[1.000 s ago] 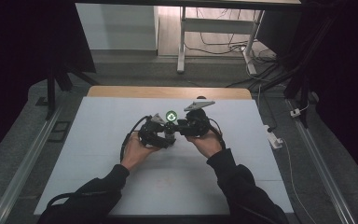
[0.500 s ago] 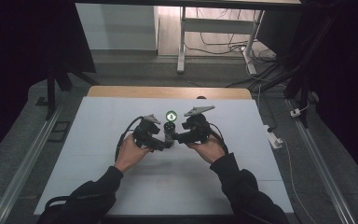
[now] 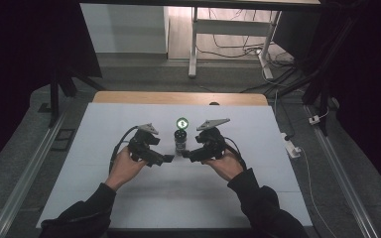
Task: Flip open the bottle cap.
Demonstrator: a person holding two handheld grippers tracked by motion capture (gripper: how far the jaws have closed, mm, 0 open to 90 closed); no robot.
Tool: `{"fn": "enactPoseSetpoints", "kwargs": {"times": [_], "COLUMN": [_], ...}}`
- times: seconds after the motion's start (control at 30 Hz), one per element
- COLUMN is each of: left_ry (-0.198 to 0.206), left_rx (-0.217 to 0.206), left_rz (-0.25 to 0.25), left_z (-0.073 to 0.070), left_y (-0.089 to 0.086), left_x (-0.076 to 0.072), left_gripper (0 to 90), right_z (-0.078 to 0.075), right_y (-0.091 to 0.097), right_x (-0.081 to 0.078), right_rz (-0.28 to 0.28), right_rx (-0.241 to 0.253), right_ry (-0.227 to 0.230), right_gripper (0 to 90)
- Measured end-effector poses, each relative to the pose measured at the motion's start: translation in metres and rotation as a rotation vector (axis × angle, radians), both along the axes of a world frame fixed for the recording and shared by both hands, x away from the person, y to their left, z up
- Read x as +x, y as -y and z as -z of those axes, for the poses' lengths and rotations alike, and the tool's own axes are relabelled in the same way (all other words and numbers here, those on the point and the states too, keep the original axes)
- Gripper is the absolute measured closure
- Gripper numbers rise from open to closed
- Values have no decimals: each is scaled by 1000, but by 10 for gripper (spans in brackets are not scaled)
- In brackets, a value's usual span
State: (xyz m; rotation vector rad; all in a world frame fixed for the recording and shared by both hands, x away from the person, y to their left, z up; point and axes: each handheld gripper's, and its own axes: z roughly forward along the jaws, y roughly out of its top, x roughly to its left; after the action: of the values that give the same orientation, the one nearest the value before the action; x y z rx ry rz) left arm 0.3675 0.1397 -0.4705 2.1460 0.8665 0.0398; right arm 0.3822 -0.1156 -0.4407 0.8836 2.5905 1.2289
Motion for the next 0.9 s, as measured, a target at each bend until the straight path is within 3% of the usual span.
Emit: {"fn": "enactPoseSetpoints", "kwargs": {"times": [0.27,0.47,0.9], "left_ry": [7,5,40], "left_rx": [-4,-3,-47], "left_rz": [-1,5,-64], "left_z": [-4,-6,-13], "left_y": [-15,-24,-63], "left_x": [-20,-34,-77], "left_gripper": [9,0,0], "right_z": [-1,2,6], "right_y": [6,13,46], "right_x": [-13,-22,-46], "right_rz": [-21,-32,-7], "right_rx": [3,-25,-36], "right_ry": [5,19,28], "right_gripper": [74,15,0]}}
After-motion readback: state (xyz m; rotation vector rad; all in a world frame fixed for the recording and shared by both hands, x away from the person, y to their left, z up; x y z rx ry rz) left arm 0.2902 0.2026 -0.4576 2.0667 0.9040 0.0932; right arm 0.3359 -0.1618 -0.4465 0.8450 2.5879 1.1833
